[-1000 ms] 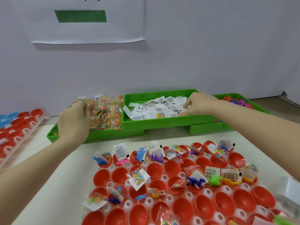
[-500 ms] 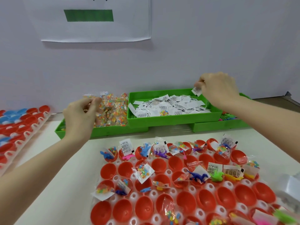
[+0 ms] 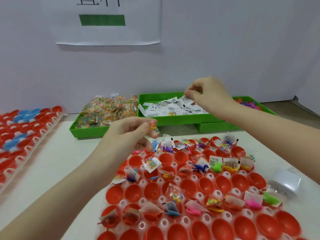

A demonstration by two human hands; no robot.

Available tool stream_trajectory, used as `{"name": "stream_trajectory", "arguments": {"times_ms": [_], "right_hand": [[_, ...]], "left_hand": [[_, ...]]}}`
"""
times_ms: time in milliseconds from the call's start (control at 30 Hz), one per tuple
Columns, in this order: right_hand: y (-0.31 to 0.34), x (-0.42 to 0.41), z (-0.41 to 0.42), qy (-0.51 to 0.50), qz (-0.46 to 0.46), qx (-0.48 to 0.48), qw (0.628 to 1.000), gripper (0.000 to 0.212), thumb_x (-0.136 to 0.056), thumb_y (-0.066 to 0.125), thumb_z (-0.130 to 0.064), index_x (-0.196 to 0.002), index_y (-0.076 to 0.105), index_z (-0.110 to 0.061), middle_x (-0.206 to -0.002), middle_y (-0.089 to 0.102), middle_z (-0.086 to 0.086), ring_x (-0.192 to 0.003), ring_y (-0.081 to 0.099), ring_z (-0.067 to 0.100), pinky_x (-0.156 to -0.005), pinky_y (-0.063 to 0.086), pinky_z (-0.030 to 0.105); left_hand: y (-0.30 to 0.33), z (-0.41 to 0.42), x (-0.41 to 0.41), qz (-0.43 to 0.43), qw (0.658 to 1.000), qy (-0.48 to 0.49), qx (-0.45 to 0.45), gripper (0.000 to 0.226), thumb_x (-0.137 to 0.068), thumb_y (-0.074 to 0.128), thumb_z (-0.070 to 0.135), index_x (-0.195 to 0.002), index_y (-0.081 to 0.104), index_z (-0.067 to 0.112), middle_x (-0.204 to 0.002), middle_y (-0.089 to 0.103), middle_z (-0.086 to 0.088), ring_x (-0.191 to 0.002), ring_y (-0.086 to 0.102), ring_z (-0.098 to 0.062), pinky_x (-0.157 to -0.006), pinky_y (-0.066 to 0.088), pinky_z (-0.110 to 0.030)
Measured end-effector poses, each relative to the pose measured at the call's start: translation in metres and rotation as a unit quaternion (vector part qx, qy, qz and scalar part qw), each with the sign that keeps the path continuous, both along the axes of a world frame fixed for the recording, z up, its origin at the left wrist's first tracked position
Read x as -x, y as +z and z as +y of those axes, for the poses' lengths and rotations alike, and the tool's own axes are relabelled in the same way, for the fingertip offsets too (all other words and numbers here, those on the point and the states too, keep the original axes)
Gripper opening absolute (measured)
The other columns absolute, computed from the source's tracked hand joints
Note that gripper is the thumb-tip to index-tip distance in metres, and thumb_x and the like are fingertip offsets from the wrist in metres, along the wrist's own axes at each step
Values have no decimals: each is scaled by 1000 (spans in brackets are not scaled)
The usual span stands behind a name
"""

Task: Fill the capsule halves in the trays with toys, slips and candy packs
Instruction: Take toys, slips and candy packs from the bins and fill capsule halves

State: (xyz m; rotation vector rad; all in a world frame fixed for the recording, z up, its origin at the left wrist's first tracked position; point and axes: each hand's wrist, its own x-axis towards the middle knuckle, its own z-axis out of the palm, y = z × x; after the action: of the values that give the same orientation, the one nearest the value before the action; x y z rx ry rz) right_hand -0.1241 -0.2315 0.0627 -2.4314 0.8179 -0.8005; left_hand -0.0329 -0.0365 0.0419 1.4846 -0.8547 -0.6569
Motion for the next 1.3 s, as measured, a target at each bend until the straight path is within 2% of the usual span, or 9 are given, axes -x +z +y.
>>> {"name": "stream_trajectory", "arguments": {"times_ms": [167,367,500,667,800,900,1000,1100,1300], "right_hand": [[-12,-6,-42,-161,17,-14,987,16,-88,60,-18,-92,68,-5,-96,68,12,-83,54,22,-70,34,24],[-17,-16,-55,-191,74,-86,975,16,-77,73,-19,-90,73,-10,-94,70,8,-88,61,22,-65,41,25],[-14,-19,-63,-238,-48,-222,944,34,-75,75,-22,-104,68,-5,-108,67,8,-101,59,21,-81,44,26],[-19,-18,-64,-280,-99,-47,954,17,-89,56,-27,-93,65,-13,-101,67,5,-80,51,20,-66,34,26],[-15,-22,-62,-279,-113,-33,953,19,-93,50,-27,-97,60,-11,-103,65,5,-87,53,23,-68,31,26],[-8,-23,-52,-242,-175,-74,951,14,-89,57,-24,-94,62,-12,-91,67,3,-79,61,11,-66,39,22],[8,-26,-19,-141,-267,-179,936,8,-84,64,-17,-79,64,-11,-66,62,-3,-49,52,-11,-49,36,2],[23,-17,36,-8,-229,-240,943,18,-81,68,-17,-64,62,-15,-62,62,-4,-40,46,-8,-43,34,7],[26,28,132,228,-147,-258,927,10,-77,70,-14,-70,64,-11,-51,60,-4,-34,48,-3,-37,33,4]], "left_hand": [[-3,32,-5,-26,999,18,33,20,-79,57,16,-75,75,23,-64,65,-1,-45,55,-9,-44,43,-14],[-10,44,-26,-84,996,1,24,33,-60,57,53,-83,72,34,-70,69,2,-54,59,-2,-49,45,-10],[-14,37,-25,-93,995,-4,40,27,-63,56,52,-81,72,40,-67,69,7,-53,59,2,-49,44,-8],[-17,37,-30,-100,994,10,34,25,-64,56,52,-80,72,42,-63,68,7,-51,58,3,-49,45,-8],[-18,38,-27,-86,995,41,35,21,-61,59,45,-78,71,44,-57,65,-1,-46,53,1,-46,43,-8],[-12,37,-17,-43,994,82,58,19,-62,59,33,-74,73,39,-58,62,-20,-41,49,-7,-42,40,-10],[-5,41,-9,-38,995,71,59,19,-60,61,35,-73,75,35,-67,63,-22,-44,50,-8,-46,43,-12],[-2,47,4,-12,997,56,55,26,-53,63,42,-74,75,33,-68,66,-14,-48,52,-7,-54,48,-17],[3,61,35,108,994,14,28,23,-66,56,29,-65,75,16,-58,62,-3,-46,57,-8,-52,50,-16]]}}
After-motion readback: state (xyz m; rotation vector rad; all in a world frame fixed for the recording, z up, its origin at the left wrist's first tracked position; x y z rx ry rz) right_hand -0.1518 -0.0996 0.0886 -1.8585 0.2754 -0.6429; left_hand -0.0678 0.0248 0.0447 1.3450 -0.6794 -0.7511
